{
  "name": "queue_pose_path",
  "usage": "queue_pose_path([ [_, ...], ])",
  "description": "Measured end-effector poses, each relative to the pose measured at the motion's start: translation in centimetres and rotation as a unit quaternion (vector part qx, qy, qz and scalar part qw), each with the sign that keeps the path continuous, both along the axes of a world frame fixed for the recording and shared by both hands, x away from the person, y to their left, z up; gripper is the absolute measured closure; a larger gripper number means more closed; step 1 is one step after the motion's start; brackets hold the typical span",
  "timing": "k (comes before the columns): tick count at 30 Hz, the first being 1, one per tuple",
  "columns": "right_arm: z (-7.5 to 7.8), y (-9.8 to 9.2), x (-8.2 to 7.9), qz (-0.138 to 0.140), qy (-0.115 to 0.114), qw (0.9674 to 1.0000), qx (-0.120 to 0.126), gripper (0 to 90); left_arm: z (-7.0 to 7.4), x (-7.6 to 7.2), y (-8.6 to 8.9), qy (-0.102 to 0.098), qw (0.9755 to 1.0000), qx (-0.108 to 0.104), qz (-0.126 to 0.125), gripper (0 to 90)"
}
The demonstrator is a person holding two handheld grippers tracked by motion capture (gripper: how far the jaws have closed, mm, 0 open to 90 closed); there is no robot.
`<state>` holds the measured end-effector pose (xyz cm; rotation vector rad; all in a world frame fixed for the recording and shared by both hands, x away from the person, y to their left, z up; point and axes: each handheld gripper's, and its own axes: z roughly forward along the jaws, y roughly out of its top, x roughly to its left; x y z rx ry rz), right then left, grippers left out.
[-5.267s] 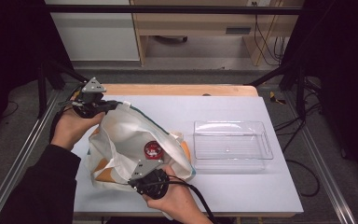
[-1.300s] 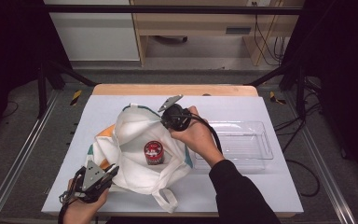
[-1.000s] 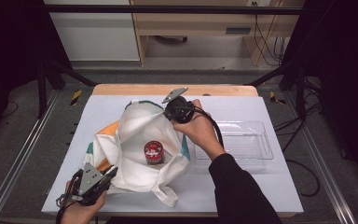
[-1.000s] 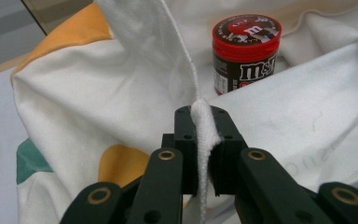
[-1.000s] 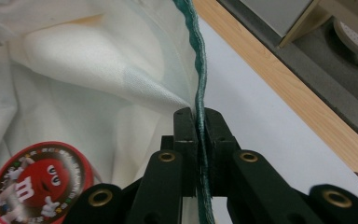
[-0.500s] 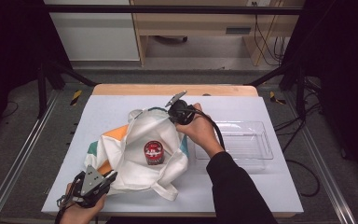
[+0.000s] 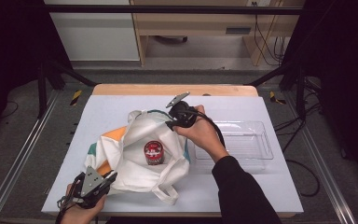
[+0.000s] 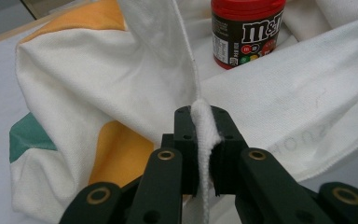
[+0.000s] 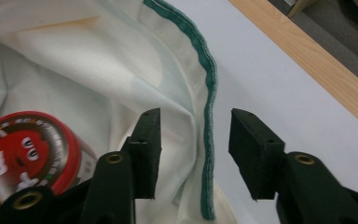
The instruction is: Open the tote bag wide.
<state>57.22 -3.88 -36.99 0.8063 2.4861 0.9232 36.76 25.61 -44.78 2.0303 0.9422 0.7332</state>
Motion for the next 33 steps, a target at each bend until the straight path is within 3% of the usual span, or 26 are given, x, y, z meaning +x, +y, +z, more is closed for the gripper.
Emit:
queue_pose_path([
  [1,0.4,-0.1,-0.5,0.003,0.002,1.0,0.002,47.8,0.0,0.0,0.0,-0.001,1.0,0.001,0.0,82.5],
  [5,0.5,-0.6,-0.8,0.0,0.004,1.0,0.0,42.8,-0.1,0.1,0.0,-0.001,1.0,0.001,0.0,82.2],
  [14,-0.4,-1.0,-1.0,0.007,0.04,0.9991,-0.012,42.8,-0.1,0.2,0.1,0.001,1.0,-0.001,-0.001,82.1],
  [15,-0.8,-0.8,-1.2,0.009,0.048,0.9985,-0.026,44.9,-0.2,0.2,0.1,0.001,1.0,-0.002,-0.002,82.1],
  [18,-1.2,-0.8,-1.4,0.012,0.054,0.9978,-0.035,46.3,-0.2,0.2,0.1,0.002,1.0,-0.002,-0.002,82.1],
  [19,-1.5,-0.7,-1.7,0.015,0.055,0.9975,-0.043,51.5,-0.2,0.2,0.0,0.003,1.0,-0.001,-0.002,82.1],
  [22,-1.6,-0.7,-2.0,0.021,0.056,0.9969,-0.051,55.1,-0.2,0.2,0.0,0.003,1.0,-0.001,-0.003,82.1],
  [33,-3.2,0.2,-3.2,0.047,0.061,0.9922,-0.098,81.3,-0.2,0.3,0.1,0.001,1.0,0.001,0.0,82.1],
])
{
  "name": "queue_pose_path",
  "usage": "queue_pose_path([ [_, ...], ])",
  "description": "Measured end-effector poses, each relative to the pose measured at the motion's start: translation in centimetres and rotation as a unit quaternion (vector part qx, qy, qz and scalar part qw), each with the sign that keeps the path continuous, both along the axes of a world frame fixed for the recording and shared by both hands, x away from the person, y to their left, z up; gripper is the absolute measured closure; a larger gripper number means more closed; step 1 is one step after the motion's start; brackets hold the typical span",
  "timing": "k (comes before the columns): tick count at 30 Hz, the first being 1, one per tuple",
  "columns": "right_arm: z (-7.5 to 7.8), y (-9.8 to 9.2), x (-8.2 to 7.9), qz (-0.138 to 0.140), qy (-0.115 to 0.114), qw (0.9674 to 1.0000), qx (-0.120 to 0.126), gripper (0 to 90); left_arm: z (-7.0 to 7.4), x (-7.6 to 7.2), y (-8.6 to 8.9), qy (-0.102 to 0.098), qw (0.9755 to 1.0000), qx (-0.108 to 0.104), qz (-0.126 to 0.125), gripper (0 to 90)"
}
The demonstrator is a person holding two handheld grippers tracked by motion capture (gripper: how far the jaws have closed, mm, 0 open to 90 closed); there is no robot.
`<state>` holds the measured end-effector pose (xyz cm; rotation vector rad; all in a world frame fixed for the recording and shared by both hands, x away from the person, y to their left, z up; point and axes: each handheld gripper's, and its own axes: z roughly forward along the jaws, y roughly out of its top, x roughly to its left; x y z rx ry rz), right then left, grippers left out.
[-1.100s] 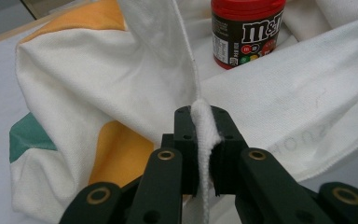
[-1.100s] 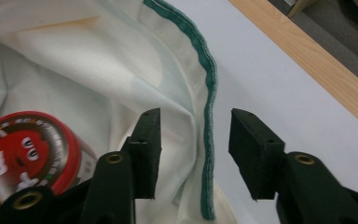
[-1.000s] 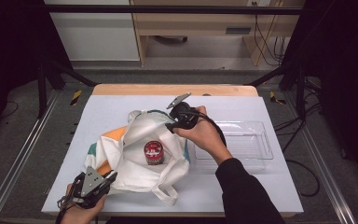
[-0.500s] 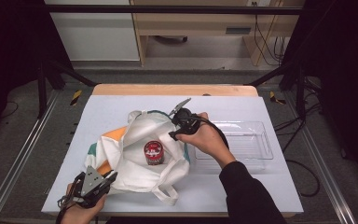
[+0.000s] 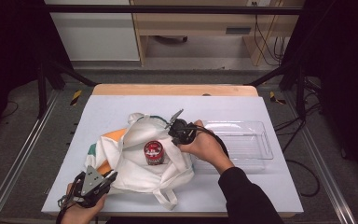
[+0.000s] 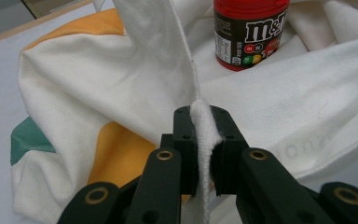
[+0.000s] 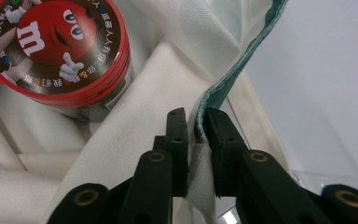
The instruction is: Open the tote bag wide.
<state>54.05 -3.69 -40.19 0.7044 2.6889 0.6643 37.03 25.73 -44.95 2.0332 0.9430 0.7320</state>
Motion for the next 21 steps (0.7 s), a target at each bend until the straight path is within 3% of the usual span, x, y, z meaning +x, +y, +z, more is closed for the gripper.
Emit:
queue_pose_path([
  [5,0.1,-0.1,0.0,-0.002,-0.01,0.9999,-0.005,83.2,0.0,0.0,0.1,0.003,1.0,-0.001,0.002,82.4],
  [13,2.3,-1.2,0.5,-0.021,-0.055,0.998,0.024,84.6,0.4,-0.1,0.7,0.003,0.9999,-0.006,0.008,83.3],
  [14,2.6,-1.3,0.5,-0.022,-0.062,0.9975,0.025,84.6,0.4,-0.3,0.6,0.016,0.9997,-0.018,0.005,83.3],
  [15,2.9,-1.3,0.5,-0.023,-0.068,0.997,0.028,84.7,0.5,-0.3,0.8,0.005,0.9999,-0.009,0.007,83.4],
  [19,4.2,-1.8,0.7,-0.036,-0.099,0.9937,0.039,85.1,0.8,-0.4,1.1,0.0,0.9999,-0.008,0.01,83.6],
  [21,4.4,-2.0,0.9,-0.041,-0.101,0.9932,0.039,85.1,0.8,-0.4,1.2,0.001,0.9999,-0.004,0.011,83.7],
])
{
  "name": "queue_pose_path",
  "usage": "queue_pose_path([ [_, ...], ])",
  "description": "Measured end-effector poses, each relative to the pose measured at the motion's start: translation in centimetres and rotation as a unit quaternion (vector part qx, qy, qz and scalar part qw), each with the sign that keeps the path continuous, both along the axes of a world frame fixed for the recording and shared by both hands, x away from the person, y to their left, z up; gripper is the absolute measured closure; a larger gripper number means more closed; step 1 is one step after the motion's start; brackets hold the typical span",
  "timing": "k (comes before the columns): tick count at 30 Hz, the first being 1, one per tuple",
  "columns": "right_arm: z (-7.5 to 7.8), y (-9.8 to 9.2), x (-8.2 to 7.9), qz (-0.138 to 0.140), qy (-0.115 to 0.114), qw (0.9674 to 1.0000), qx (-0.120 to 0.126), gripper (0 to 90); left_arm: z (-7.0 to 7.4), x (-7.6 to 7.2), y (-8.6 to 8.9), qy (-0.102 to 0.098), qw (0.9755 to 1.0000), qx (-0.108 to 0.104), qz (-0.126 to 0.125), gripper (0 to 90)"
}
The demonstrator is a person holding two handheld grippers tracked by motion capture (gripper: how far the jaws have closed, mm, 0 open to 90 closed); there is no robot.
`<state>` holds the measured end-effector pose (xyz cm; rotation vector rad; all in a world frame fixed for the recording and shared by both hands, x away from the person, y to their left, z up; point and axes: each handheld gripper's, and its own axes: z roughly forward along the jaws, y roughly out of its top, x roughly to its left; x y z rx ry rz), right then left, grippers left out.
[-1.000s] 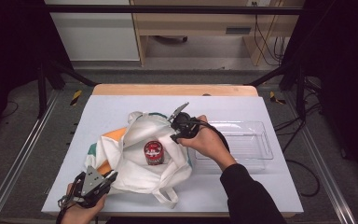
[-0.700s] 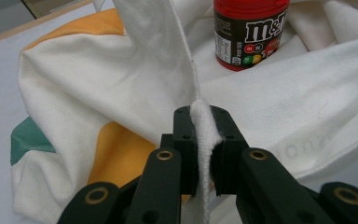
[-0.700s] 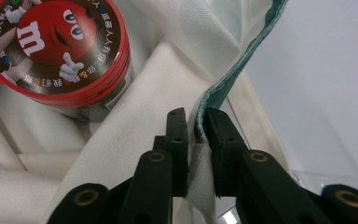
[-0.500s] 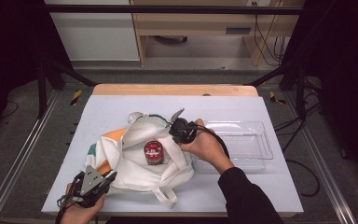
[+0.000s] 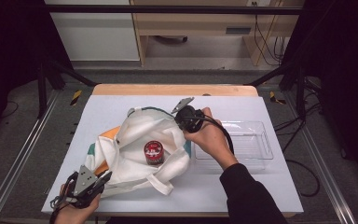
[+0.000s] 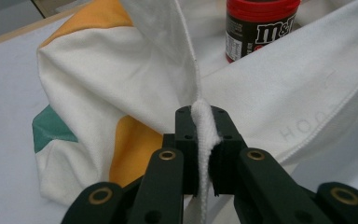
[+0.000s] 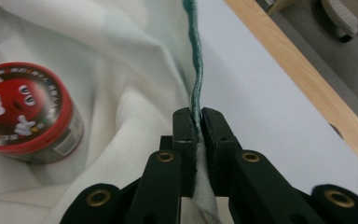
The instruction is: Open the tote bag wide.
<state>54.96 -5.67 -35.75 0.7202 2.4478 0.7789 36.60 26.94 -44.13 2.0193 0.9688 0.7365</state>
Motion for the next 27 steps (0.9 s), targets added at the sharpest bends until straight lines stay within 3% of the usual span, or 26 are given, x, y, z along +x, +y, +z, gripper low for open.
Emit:
queue_pose_path([
  [3,-0.1,-0.7,1.1,-0.019,0.003,0.9998,-0.005,85.2,-0.2,0.0,-0.1,0.009,0.9998,0.015,-0.002,83.7],
  [10,-1.3,-0.4,2.0,-0.022,0.019,0.9993,-0.021,84.7,-0.4,0.1,-0.2,0.011,0.9996,0.025,-0.003,83.7],
  [12,-1.3,-0.3,1.9,-0.016,0.028,0.9994,-0.015,83.5,-0.5,0.1,-0.3,0.009,0.9996,0.026,-0.004,83.5],
  [19,-0.2,-0.4,0.2,-0.001,0.014,0.9995,0.028,61.6,-0.7,0.3,-0.3,0.003,0.9999,0.012,-0.004,82.5],
  [22,0.0,-0.6,-0.2,-0.002,0.009,0.9993,0.035,57.5,-0.7,0.3,-0.3,0.001,0.9999,0.011,-0.003,80.7],
  [23,0.3,-0.7,-0.8,0.0,0.007,0.9987,0.05,52.1,-0.7,0.3,-0.3,-0.003,1.0,0.005,0.002,79.3],
  [26,0.6,-0.8,-1.5,0.002,-0.001,0.9984,0.057,48.5,-0.6,0.3,-0.3,-0.01,0.9999,0.0,0.006,71.1],
  [27,0.8,-1.0,-2.6,0.004,-0.007,0.9972,0.075,45.6,-0.5,0.3,-0.2,-0.015,0.9998,-0.005,0.011,67.6],
])
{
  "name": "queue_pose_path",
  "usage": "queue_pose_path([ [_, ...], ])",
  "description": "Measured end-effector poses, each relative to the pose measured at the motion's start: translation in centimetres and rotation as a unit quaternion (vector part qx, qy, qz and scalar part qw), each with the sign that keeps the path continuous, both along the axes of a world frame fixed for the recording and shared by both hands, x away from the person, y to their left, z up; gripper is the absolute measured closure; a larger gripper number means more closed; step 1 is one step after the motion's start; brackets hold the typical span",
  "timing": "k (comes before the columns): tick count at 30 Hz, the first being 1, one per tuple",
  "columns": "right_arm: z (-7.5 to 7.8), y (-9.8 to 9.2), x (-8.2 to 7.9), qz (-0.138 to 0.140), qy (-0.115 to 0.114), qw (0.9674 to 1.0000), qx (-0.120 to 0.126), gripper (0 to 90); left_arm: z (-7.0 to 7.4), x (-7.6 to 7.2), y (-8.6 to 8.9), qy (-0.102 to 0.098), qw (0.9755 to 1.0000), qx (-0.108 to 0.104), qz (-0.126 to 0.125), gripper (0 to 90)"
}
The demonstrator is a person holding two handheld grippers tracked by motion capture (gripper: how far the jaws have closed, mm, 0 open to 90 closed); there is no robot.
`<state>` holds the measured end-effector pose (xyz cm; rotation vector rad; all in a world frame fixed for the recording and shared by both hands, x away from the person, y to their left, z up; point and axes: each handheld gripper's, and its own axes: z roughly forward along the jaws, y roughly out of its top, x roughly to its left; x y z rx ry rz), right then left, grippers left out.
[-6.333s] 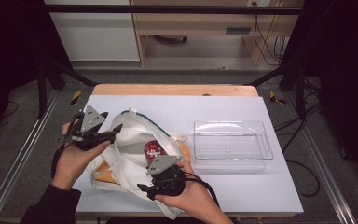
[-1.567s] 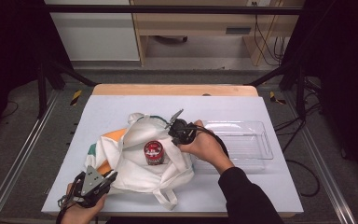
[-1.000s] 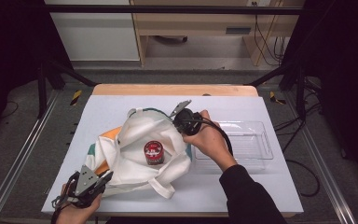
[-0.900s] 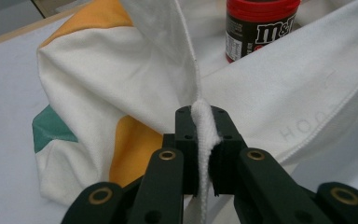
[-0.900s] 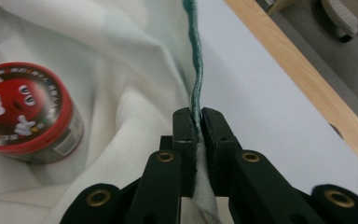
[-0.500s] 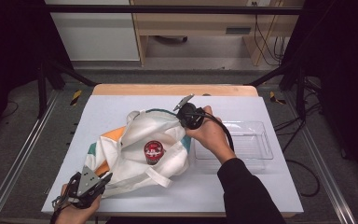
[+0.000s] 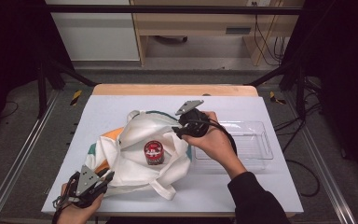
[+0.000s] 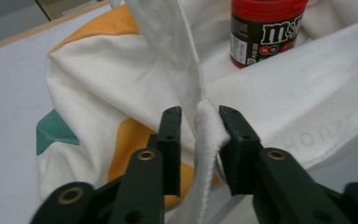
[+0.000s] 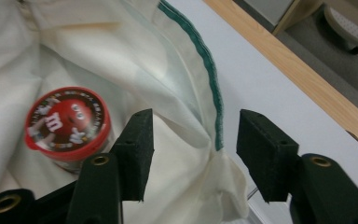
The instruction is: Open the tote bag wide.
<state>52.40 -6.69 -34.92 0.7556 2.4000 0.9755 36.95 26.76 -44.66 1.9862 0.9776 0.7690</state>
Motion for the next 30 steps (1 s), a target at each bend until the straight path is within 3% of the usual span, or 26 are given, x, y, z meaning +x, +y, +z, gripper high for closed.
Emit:
queue_pose_path([
  [6,0.9,-0.7,-2.6,0.01,-0.015,0.9994,0.028,42.7,0.1,0.2,0.2,-0.01,0.9997,-0.023,0.003,57.5],
  [10,1.2,-1.4,-4.9,0.009,-0.019,0.9985,0.05,39.9,0.3,0.2,0.1,-0.022,0.9995,-0.022,0.007,51.9],
  [17,0.6,-1.5,-7.5,0.022,-0.022,0.9969,0.073,36.8,0.1,0.2,-0.3,-0.021,0.9994,-0.024,0.01,46.1],
  [21,0.0,-1.4,-8.7,0.022,-0.028,0.9966,0.074,34.8,0.3,0.1,-0.6,-0.033,0.9994,-0.004,0.01,45.6],
  [24,-1.0,-1.3,-9.2,0.004,-0.032,0.9971,0.069,38.6,0.2,0.2,-0.6,-0.031,0.9994,-0.003,0.015,45.7],
  [28,-0.9,-1.6,-9.2,-0.028,-0.041,0.996,0.074,47.3,0.2,0.2,-0.7,-0.031,0.9994,0.001,0.017,46.3],
  [30,-0.7,-1.7,-9.0,-0.038,-0.034,0.9954,0.081,49.1,0.3,0.2,-0.8,-0.032,0.9993,0.0,0.017,46.5],
])
